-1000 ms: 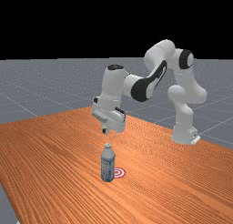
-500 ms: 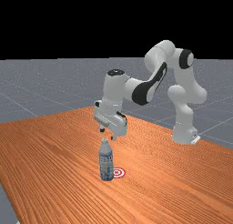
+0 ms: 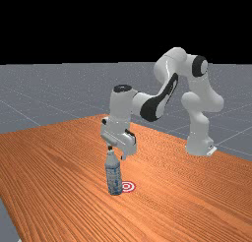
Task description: Pick up the bottle and put it on the marker
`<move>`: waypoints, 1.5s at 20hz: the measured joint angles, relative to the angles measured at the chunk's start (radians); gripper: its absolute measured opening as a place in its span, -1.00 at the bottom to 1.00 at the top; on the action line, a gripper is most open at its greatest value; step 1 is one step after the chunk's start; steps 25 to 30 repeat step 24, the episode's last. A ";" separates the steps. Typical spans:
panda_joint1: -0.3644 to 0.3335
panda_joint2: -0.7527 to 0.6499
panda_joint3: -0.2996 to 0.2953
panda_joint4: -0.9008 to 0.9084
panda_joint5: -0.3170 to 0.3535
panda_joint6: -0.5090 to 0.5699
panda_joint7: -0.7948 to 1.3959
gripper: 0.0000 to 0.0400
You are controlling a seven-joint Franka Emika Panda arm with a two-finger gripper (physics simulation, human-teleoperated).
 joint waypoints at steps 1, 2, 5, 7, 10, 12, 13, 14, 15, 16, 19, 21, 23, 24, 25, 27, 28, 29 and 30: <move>-0.001 0.001 0.000 0.000 0.001 0.000 0.000 1.00; -0.002 0.002 0.000 0.000 0.002 0.000 0.000 1.00; -0.002 0.006 0.001 0.004 0.004 0.017 0.002 -0.22; -0.008 0.015 0.008 0.024 0.014 0.077 -0.002 -0.28; -0.012 0.021 0.018 0.051 0.027 0.147 -0.006 -0.29; -0.009 0.011 0.017 0.046 0.025 0.149 -0.003 -0.29; -0.007 0.004 0.014 0.041 0.021 0.140 -0.001 -0.29; -0.006 -0.001 0.011 0.033 0.018 0.129 0.001 -0.29; -0.005 -0.009 0.007 0.020 0.012 0.114 0.003 -0.29; -0.003 -0.022 0.000 -0.002 0.004 0.100 0.008 -0.29; 0.001 -0.068 -0.014 -0.106 -0.019 0.086 0.016 -0.29; 0.004 -0.091 -0.019 -0.160 -0.031 0.094 0.019 -0.27; 0.003 -0.100 -0.023 -0.177 -0.036 0.099 0.017 -0.26; 0.002 -0.102 -0.023 -0.180 -0.037 0.102 0.014 -0.26; 0.002 -0.102 -0.023 -0.180 -0.037 0.102 0.014 -0.26; 0.002 -0.102 -0.023 -0.180 -0.037 0.102 0.014 -0.26; 0.002 -0.102 -0.023 -0.180 -0.037 0.102 0.014 -0.26; 0.002 -0.102 -0.023 -0.180 -0.037 0.102 0.014 -0.26; 0.002 -0.102 -0.023 -0.180 -0.037 0.102 0.014 -0.26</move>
